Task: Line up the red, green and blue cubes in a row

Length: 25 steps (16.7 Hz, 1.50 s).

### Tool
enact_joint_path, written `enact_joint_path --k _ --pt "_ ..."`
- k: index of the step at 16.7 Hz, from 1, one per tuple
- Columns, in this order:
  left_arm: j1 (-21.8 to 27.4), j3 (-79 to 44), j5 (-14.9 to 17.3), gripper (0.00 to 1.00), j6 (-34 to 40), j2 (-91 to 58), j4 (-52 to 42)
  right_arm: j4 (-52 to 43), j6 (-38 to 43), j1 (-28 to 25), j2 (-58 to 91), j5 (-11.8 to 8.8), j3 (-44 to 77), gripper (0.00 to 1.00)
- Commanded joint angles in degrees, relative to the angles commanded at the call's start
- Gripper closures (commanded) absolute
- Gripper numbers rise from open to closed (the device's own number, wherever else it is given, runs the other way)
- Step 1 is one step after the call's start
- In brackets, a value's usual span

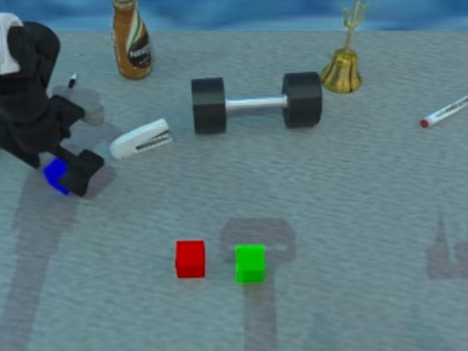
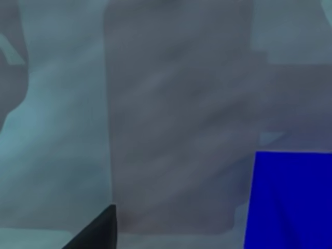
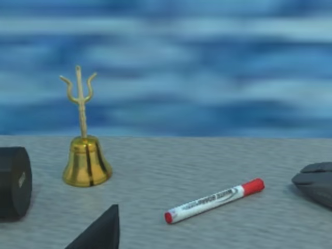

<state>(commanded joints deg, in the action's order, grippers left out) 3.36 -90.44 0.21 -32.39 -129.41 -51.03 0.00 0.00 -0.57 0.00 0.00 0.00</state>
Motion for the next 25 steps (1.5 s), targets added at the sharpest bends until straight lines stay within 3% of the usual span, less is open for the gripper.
enact_joint_path --k 2,15,25 --pt "0.0 0.0 0.0 0.0 0.0 0.0 0.0 0.0 0.0 0.0 0.0 0.0 0.0 0.0" --pt "0.0 0.0 0.0 0.98 0.0 0.0 0.0 0.0 0.0 0.0 0.0 0.0 0.0 0.0" --pt "-0.01 -0.33 0.43 1.0 0.24 1.12 -0.73 0.0 0.0 0.0 0.0 0.0 0.0 0.0"
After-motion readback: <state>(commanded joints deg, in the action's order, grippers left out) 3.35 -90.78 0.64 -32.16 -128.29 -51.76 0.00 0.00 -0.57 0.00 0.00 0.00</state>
